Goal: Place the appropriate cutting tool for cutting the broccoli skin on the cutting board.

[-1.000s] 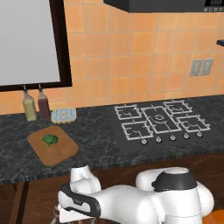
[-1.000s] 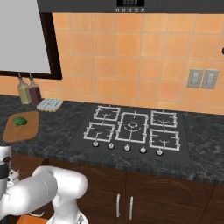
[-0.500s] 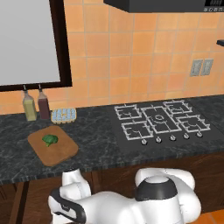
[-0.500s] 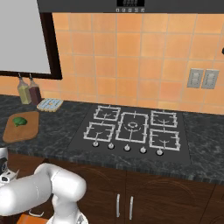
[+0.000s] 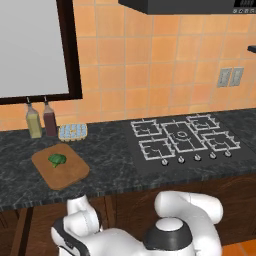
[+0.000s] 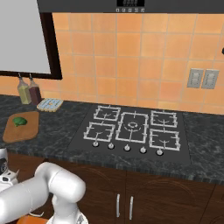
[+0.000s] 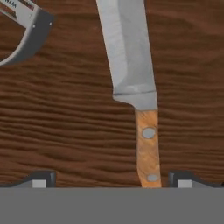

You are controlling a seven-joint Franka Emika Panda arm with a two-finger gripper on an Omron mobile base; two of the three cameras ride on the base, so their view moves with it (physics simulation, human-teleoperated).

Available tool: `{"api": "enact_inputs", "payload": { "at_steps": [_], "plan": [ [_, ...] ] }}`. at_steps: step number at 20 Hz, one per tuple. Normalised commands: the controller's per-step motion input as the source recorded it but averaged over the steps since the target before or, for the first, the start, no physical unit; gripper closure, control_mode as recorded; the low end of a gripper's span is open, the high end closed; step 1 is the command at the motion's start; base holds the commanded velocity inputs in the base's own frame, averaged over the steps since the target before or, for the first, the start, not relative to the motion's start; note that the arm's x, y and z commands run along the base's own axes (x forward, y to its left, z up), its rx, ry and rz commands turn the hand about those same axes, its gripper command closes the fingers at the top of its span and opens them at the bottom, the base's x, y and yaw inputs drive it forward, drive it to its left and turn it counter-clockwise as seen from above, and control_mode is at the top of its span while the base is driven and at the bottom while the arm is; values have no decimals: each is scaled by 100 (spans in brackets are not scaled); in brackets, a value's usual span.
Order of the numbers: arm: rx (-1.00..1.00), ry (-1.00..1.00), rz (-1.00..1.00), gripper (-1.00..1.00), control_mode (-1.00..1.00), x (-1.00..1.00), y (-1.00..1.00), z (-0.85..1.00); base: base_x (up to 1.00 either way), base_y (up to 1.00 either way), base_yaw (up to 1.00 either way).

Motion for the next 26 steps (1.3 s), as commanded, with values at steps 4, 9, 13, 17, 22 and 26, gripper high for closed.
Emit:
{"api": "enact_inputs", "payload": {
  "at_steps": [4,9,13,17,22,26],
  "plan": [
    [-4,0,1,-100,-100,2,0,-19,0,0,0],
    [-1,0,2,-100,-100,0,0,-30,0,0,0],
    [0,-1,7,-100,-100,0,0,-31,0,0,0],
    [0,-4,10,-100,-100,0,3,-44,0,0,0],
    [2,-4,7,100,-100,-7,2,-61,0,0,0],
    [11,-8,1,100,-100,-8,3,-40,0,0,0]
  ]
}}
